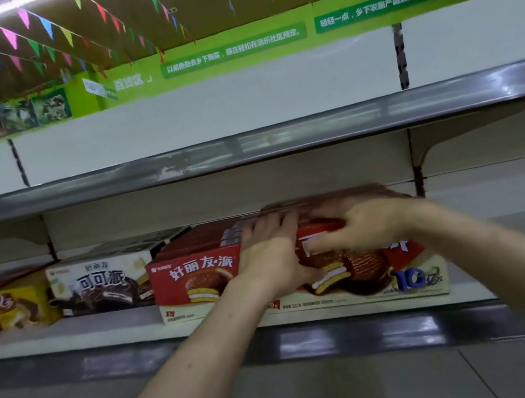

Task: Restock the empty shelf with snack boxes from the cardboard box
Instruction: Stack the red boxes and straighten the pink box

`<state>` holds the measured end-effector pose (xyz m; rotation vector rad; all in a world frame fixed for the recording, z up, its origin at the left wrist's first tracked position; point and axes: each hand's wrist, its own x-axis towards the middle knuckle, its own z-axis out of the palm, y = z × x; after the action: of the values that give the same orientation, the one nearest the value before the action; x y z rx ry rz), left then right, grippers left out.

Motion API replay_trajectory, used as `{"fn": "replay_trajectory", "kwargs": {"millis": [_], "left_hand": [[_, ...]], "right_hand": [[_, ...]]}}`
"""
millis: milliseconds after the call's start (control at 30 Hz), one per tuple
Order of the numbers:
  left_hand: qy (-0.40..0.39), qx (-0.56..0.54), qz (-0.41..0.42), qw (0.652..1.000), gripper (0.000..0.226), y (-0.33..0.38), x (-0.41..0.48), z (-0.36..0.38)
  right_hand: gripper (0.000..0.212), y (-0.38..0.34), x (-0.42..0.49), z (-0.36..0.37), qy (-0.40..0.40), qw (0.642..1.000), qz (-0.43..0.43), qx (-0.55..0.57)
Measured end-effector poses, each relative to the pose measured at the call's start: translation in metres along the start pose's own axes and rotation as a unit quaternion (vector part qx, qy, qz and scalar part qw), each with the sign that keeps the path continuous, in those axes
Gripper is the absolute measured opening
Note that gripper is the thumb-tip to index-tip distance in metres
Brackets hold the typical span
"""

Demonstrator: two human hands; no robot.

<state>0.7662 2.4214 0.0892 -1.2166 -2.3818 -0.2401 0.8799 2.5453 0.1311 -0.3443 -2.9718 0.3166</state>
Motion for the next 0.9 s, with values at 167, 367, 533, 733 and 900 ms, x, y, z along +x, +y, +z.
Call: {"fn": "replay_trajectory", "kwargs": {"millis": [167,367,533,733,900], "left_hand": [[0.031,0.002,-0.046,0.998,0.112,-0.041,-0.025,0.000],[-0.049,0.055,-0.190,0.979,0.108,-0.109,-0.038,-0.007],[-0.028,0.025,-0.137,0.990,0.094,-0.133,-0.042,0.014],[-0.030,0.003,-0.086,0.996,0.093,-0.163,-0.036,0.019],[-0.055,0.029,-0.055,0.997,0.097,-0.150,-0.032,0.005]], "right_hand": [[0.090,-0.005,0.002,0.019,0.067,0.986,0.004,-0.154],[0.088,-0.009,0.005,0.020,0.068,0.984,0.029,-0.161],[0.089,-0.012,0.007,0.024,0.079,0.983,0.060,-0.157],[0.090,-0.021,0.015,0.033,0.115,0.974,0.101,-0.167],[0.088,-0.030,0.016,0.036,0.125,0.967,0.139,-0.171]]}}
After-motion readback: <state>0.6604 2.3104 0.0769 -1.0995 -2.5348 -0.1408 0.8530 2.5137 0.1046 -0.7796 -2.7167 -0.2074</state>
